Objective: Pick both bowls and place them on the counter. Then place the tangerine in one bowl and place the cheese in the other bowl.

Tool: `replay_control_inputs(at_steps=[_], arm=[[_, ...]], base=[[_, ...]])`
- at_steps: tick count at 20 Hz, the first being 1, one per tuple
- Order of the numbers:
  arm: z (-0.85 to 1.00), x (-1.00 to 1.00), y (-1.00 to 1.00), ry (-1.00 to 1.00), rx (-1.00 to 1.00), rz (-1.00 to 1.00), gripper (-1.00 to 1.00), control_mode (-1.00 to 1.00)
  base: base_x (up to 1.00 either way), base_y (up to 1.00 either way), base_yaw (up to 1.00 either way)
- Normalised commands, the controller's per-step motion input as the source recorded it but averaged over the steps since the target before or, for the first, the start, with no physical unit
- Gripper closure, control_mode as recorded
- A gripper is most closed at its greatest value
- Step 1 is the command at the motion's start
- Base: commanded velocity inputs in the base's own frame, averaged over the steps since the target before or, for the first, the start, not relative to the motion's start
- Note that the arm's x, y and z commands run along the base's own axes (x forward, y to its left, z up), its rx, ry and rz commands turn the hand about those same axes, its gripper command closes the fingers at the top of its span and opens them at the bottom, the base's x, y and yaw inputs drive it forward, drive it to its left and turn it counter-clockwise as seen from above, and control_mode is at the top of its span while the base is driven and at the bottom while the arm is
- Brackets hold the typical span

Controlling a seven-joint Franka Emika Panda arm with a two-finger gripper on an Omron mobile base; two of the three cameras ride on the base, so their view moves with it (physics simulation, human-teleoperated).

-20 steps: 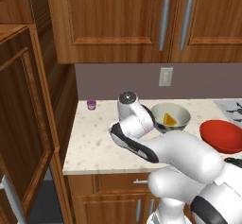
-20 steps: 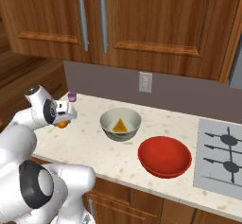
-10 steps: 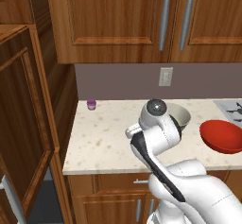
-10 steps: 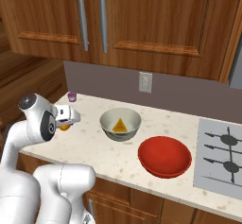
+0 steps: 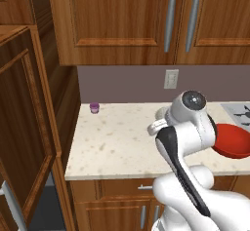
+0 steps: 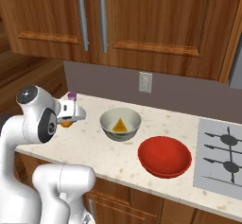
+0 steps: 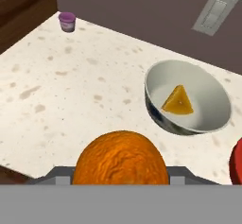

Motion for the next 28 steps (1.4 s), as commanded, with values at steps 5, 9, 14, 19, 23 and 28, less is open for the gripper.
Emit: replay_control_inputs(at_steps=[5, 9, 14, 19, 23, 28], arm=[[0.57, -0.40, -0.39, 0.00, 0.01, -0.08, 1.00, -1.00], [0.11, -0.37, -0.65, 0.00, 0.00, -0.17, 1.00, -1.00], [0.04, -0.16, -0.73, 0.08, 0.00, -0.22, 1.00, -1.00], [0.00, -0.05, -0.82, 0.10, 0.00, -0.22, 1.00, -1.00], [-0.05, -0.04, -0.82, 0.09, 0.03, -0.20, 1.00, -1.00], [-0.17, 0.00, -0.79, 0.08, 0.05, -0.14, 1.00, -1.00]], base=[[0.00, 0.00, 0.00], [0.00, 0.00, 0.00], [0.00, 0.00, 0.00], [0.00, 0.00, 0.00], [0.00, 0.00, 0.00], [0.00, 0.00, 0.00]])
